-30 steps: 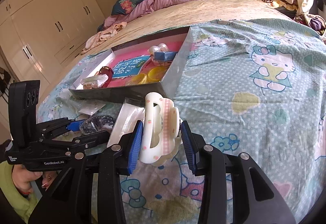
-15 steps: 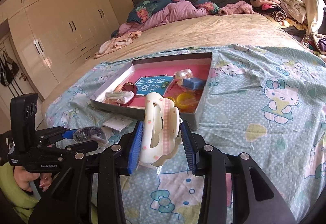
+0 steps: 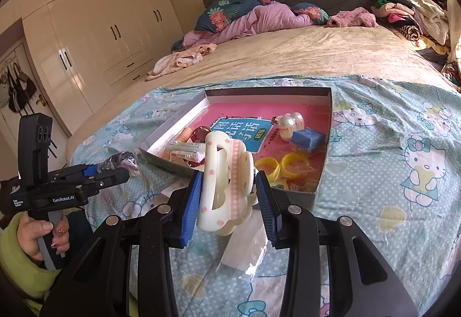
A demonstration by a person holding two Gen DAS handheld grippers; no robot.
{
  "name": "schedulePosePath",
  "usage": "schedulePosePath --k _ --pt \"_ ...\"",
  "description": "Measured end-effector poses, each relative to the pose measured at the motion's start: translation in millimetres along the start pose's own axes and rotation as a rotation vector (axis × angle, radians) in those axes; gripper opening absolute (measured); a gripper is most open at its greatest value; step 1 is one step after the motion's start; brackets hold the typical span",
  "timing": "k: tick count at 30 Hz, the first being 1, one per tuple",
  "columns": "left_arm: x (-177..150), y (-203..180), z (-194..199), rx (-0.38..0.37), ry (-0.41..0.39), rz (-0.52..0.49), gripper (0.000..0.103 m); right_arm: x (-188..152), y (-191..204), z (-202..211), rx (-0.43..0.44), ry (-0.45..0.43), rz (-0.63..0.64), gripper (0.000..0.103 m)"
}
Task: Organize jewelry
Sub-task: 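Carry the claw clip with the right tool while the left tool carries the bracelet bag into the box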
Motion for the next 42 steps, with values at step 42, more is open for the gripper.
schedulePosePath --k 42 --pt "61 32 -76 0.12 0.008 0.051 0.053 47 -42 -51 -0.059 -0.017 0.01 0.037"
Point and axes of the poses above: each gripper's, at about its wrist camera, not at the fingertips, and z roughly against the way its jaws point, y to its left, x to its top, the point moved 7 cm from there along -z, roughly the way its jaws point, and after that the axes turned 11 degrees about x, right-handed, at the moved point
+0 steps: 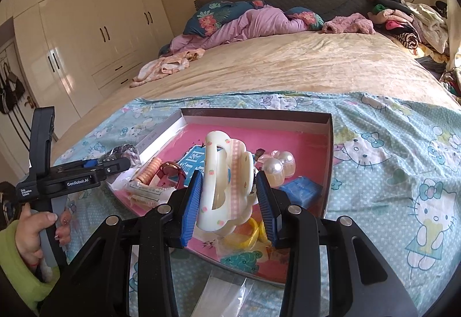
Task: Organize jewelry
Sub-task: 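Carry the claw clip with the right tool while the left tool carries the bracelet bag into the box, then open the right tool to drop the claw clip while the left tool releases the bracelet bag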
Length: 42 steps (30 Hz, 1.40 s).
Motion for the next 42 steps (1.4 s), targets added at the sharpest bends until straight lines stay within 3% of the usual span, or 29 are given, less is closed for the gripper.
schedulePosePath --k 20,37,40,42 --pt "3 0 -8 0.014 0.007 -0.008 0.053 -9 -10 -25 -0.043 0.067 -0.02 0.037" --pt "0 1 1 0.023 0.01 -0.007 0.056 -7 -13 -24 -0.044 0.07 -0.036 0.037" --pt "1 1 4 0.027 0.001 -0.013 0.056 -6 -9 -20 -0.043 0.064 -0.03 0.042" --pt "2 0 7 0.024 -0.002 -0.014 0.057 -5 -7 -16 -0.048 0.056 -0.025 0.051"
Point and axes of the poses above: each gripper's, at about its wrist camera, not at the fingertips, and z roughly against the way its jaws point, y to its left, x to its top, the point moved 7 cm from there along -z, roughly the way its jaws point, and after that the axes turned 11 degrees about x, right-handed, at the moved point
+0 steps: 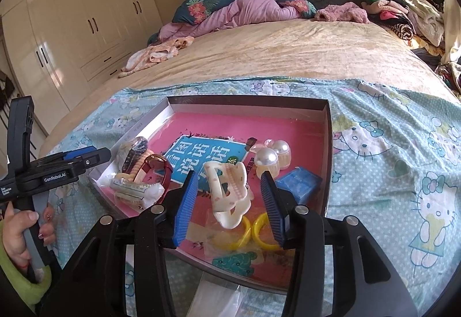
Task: Organize jewelry
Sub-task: 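Open the right tool to drop the claw clip while the left tool releases the bracelet bag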
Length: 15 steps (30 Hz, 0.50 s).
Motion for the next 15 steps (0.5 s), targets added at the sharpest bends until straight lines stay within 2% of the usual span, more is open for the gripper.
schedulePosePath --k 2,4,6,10,15 --pt "0 -1 5 0.001 -0.009 -0.001 0.069 1 2 7 -0.002 -0.017 0.002 0.06" --pt "2 -2 10 -0.001 -0.018 -0.005 0.069 3 4 14 -0.003 -0.034 0.009 0.065" --pt "2 -3 16 -0.003 -0.024 -0.007 0.071 5 7 21 -0.012 -0.049 0.016 0.077" --pt "2 -5 26 -0.008 -0.026 -0.011 0.091 8 10 35 -0.014 -0.079 0.016 0.084" --pt "0 -10 36 -0.014 -0.029 -0.022 0.093 8 15 47 -0.023 -0.095 0.022 0.092"
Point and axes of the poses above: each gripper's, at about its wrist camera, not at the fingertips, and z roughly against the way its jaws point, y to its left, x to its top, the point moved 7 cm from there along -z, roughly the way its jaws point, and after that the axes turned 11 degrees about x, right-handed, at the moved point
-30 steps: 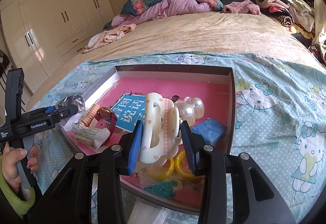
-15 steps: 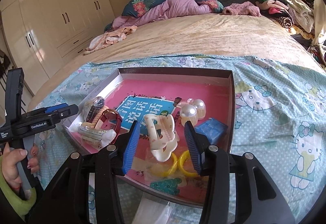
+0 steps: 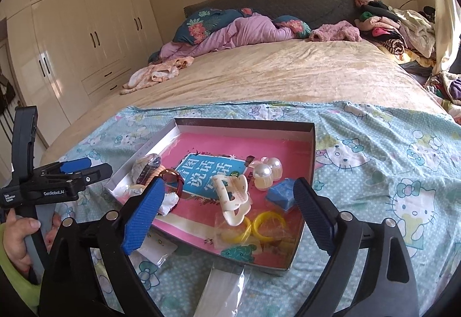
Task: Organize jewelry
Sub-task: 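Open the right tool to drop the claw clip while the left tool releases the bracelet bag, then withdraw both open tools from the box toward the last items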
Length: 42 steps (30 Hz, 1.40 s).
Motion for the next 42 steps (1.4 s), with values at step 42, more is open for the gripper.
schedulePosePath --k 42 --pt "-67 -45 6 -0.056 0.097 -0.094 0.093 -116 24 -3 -0.004 0.223 -0.023 0.084"
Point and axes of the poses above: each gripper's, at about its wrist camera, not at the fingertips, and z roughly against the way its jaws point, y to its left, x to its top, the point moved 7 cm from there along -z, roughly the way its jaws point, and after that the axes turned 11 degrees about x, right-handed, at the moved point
